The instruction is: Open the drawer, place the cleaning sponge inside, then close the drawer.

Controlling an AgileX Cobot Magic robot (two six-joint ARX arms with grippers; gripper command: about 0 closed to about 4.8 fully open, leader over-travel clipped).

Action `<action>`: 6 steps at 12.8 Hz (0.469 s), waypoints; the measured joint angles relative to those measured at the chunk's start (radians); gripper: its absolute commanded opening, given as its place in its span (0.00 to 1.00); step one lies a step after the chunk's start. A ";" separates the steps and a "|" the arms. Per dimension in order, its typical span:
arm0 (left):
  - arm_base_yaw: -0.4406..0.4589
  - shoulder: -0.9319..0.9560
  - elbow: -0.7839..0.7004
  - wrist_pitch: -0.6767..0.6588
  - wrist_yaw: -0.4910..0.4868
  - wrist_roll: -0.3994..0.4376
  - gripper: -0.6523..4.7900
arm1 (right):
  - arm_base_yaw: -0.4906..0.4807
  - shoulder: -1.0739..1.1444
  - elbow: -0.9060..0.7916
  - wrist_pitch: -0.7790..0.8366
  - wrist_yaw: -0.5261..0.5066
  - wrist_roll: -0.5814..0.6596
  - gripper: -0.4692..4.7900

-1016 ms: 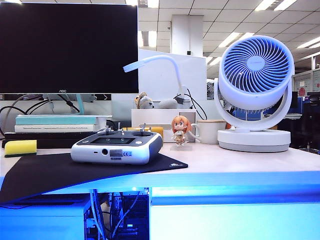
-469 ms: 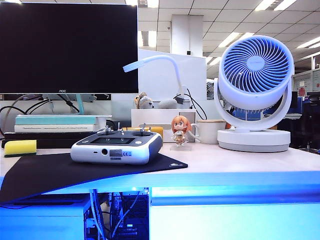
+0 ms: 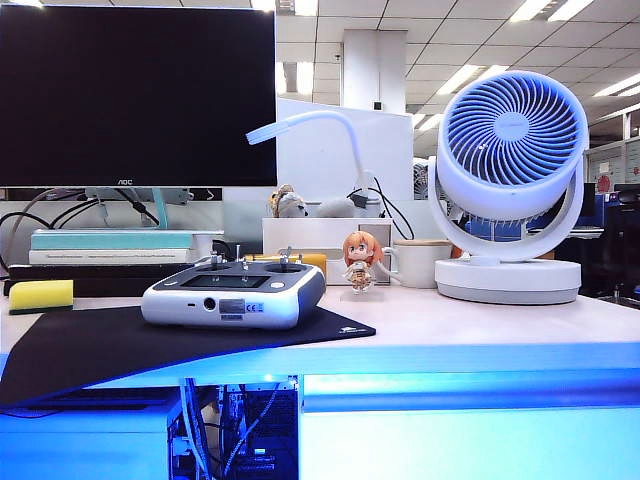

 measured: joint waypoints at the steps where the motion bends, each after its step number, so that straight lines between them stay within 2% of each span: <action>1: 0.000 0.000 0.000 0.000 0.000 0.000 0.11 | -0.008 0.000 -0.003 0.000 0.009 0.000 1.00; 2: 0.000 0.000 0.000 0.000 0.000 0.000 0.11 | -0.032 0.000 -0.007 0.000 0.030 0.000 1.00; 3: 0.000 0.000 0.000 0.000 0.000 0.000 0.11 | -0.113 0.000 -0.006 0.000 0.048 0.009 1.00; 6: 0.000 0.000 0.000 0.000 0.000 0.000 0.11 | -0.147 0.001 0.002 -0.007 0.047 0.015 1.00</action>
